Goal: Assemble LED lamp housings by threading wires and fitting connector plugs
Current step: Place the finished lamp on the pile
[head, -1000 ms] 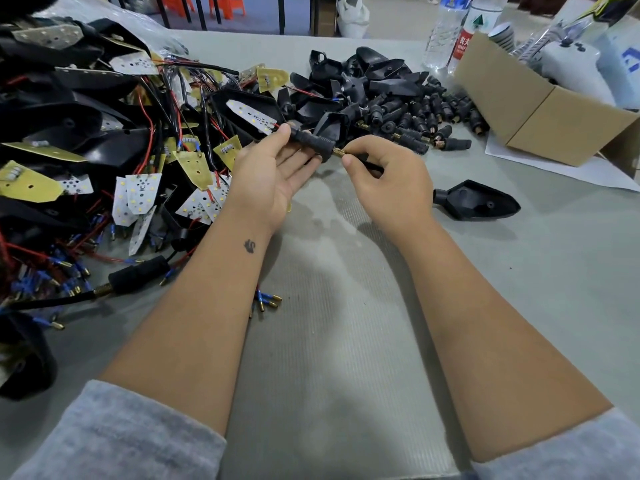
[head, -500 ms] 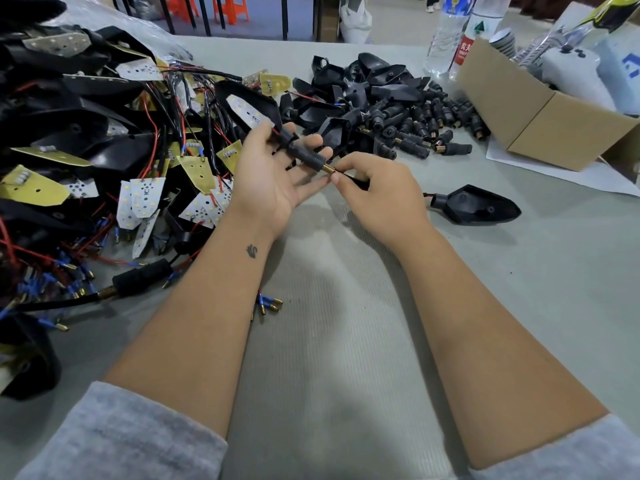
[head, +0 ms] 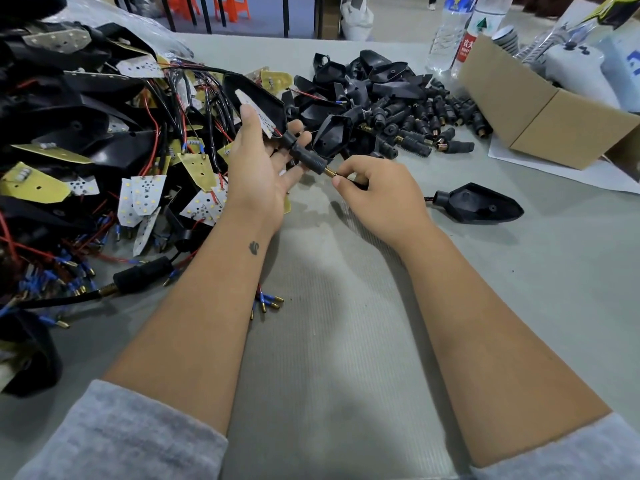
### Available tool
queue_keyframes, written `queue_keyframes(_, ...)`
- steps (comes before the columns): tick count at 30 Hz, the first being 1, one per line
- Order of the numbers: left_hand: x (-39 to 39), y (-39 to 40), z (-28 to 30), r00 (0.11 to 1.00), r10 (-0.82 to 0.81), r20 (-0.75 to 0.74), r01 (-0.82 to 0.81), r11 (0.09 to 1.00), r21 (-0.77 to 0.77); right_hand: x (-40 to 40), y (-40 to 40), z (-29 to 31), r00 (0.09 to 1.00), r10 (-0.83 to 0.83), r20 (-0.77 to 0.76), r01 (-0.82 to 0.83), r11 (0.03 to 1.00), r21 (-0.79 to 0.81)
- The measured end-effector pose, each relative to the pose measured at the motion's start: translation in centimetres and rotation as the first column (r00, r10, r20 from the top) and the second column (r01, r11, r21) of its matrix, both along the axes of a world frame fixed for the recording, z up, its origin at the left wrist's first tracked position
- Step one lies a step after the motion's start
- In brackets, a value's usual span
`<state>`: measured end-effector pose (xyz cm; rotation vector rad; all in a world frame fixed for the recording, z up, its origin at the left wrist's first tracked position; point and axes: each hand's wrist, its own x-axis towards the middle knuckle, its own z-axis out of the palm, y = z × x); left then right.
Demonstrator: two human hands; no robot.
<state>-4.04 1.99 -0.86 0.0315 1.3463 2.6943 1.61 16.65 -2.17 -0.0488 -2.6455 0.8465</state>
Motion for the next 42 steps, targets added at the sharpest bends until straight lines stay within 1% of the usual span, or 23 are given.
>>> queue_keyframes(6,-0.3,0.2,0.0,0.995,0.102,0.022,-0.103,0.994,0.047,0.0,0.0,0.0,1.0,0.006,0.021,-0.006,1.0,-0.026)
queue_keyframes(10,-0.5,0.1,0.1,0.986,0.147,0.073,-0.156,0.98,0.126,0.1,-0.2,0.0,1.0,-0.001,0.013,0.002,1.0,-0.027)
queue_keyframes(12,-0.5,0.1,0.2,0.982,0.166,0.088,-0.176,0.976,0.13,0.0,-0.2,0.1,1.0,0.003,0.006,-0.003,1.0,-0.019)
queue_keyframes(14,-0.5,0.2,0.2,0.979,0.188,0.082,-0.197,0.974,0.11,0.0,-0.2,0.1,1.0,0.014,-0.003,-0.014,1.0,0.012)
queue_keyframes(17,-0.5,0.2,0.1,0.979,0.192,0.064,-0.196,0.979,0.063,-0.2,-0.1,0.0,0.999,0.015,-0.034,-0.012,0.994,0.105)
queue_keyframes(19,-0.5,0.2,0.0,0.986,0.156,0.065,-0.157,0.987,0.019,-0.4,0.1,-0.1,0.997,-0.026,-0.073,0.038,0.985,0.17)
queue_keyframes(21,-0.6,0.2,-0.1,0.991,0.11,0.074,-0.11,0.994,-0.004,-0.5,0.3,-0.1,0.985,-0.116,-0.126,0.141,0.967,0.214)
queue_keyframes(23,-0.5,0.2,-0.1,0.995,0.077,0.067,-0.075,0.997,-0.029,-0.4,0.5,-0.1,0.968,-0.206,-0.141,0.233,0.948,0.216)
queue_keyframes(25,-0.3,0.1,-0.1,0.997,0.063,0.038,-0.06,0.995,-0.081,-0.3,0.7,0.0,0.957,-0.262,-0.124,0.282,0.942,0.182)
queue_keyframes(28,-0.1,0.2,-0.1,0.999,0.047,0.006,-0.045,0.99,-0.133,-0.2,0.6,-0.1,0.945,-0.308,-0.11,0.322,0.934,0.155)
queue_keyframes(30,0.1,0.3,0.0,0.999,0.038,-0.003,-0.038,0.987,-0.154,-0.2,0.7,-0.1,0.944,-0.305,-0.126,0.322,0.934,0.156)
queue_keyframes(33,0.3,0.4,0.2,1.0,0.001,0.002,-0.001,0.987,-0.158,-0.2,0.8,0.1,0.934,-0.27,-0.233,0.297,0.95,0.09)
queue_keyframes(37,0.7,0.6,1.0,0.997,-0.035,0.065,0.037,0.999,-0.022,0.5,0.7,0.5,0.871,-0.238,-0.429,0.268,0.963,0.01)
queue_keyframes(39,0.8,0.6,1.7,0.996,-0.048,0.071,0.046,0.998,0.034,0.8,0.5,1.0,0.844,-0.227,-0.486,0.261,0.965,0.002)
queue_keyframes(42,0.7,-0.4,3.3,0.998,-0.037,0.041,0.037,0.999,0.018,0.8,-0.5,2.2,0.827,-0.231,-0.513,0.301,0.952,0.056)
